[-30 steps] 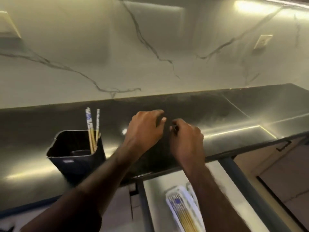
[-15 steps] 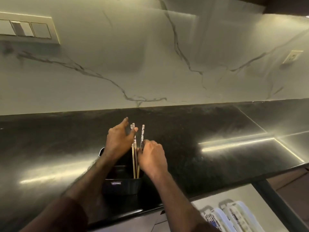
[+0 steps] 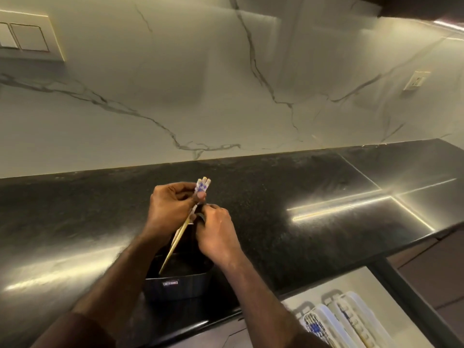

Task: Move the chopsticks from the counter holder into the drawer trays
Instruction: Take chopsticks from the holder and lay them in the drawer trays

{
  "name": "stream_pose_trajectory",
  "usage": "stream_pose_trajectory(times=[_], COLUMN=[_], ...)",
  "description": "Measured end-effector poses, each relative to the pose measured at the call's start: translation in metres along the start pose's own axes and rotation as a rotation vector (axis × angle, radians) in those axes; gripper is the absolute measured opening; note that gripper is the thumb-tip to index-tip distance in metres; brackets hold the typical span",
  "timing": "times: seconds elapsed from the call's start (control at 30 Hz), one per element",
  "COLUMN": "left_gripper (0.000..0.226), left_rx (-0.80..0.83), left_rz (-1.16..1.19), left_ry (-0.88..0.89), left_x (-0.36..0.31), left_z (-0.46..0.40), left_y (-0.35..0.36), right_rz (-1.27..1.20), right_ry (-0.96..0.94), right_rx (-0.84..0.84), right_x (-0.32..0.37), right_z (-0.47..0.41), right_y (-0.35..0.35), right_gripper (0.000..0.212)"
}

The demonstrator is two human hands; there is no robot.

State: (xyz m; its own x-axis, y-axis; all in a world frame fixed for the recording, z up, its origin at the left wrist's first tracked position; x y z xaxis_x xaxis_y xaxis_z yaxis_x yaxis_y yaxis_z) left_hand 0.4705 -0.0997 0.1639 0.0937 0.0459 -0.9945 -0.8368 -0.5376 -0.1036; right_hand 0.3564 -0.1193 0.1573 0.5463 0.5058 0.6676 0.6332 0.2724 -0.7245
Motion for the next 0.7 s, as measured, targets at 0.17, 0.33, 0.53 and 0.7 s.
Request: stream_pose_trajectory(times=[0.17, 0.33, 0.53, 0.7], left_gripper=[0.021, 0.019, 0.031, 0.024], left_rx=[-0.021, 0.015, 0.067, 0.109], left_rz=[0.184, 0.253, 0.392, 0.482], left_ry=[0.169, 0.292, 0.221, 0.095], left_x=[-0.079, -0.141, -0.153, -0.135], left_z=[0.023, 0.061, 0.117, 0.169], left_y=[0.016, 0.053, 0.124, 0.201], right_rz=[-0.197, -0.221, -0.268, -0.175], right_ry=[-0.035, -0.022, -0.019, 0.028], right_rx=[-0.073, -0.193, -0.202, -0.164], right_x=[0.02, 0.007, -0.042, -0.106], right_z=[0.017, 0.049, 0.111, 0.181], right_y=[-0.049, -0.107, -0.172, -0.221], right_gripper=[0.012, 0.02, 0.017, 0.014])
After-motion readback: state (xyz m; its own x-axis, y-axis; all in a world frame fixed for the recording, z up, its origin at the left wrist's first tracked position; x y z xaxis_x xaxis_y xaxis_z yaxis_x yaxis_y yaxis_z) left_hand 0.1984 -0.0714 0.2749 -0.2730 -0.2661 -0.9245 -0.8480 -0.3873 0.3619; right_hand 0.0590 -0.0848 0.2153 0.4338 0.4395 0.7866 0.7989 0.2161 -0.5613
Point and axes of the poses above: each hand's wrist, its own z-axis away from the middle knuckle, its own y-axis out of the palm, x = y × z, the point moved 6 cm from there along -z, towards the middle knuckle, and after that the axes turned 4 degrees about -y, right-handed, at the moved point
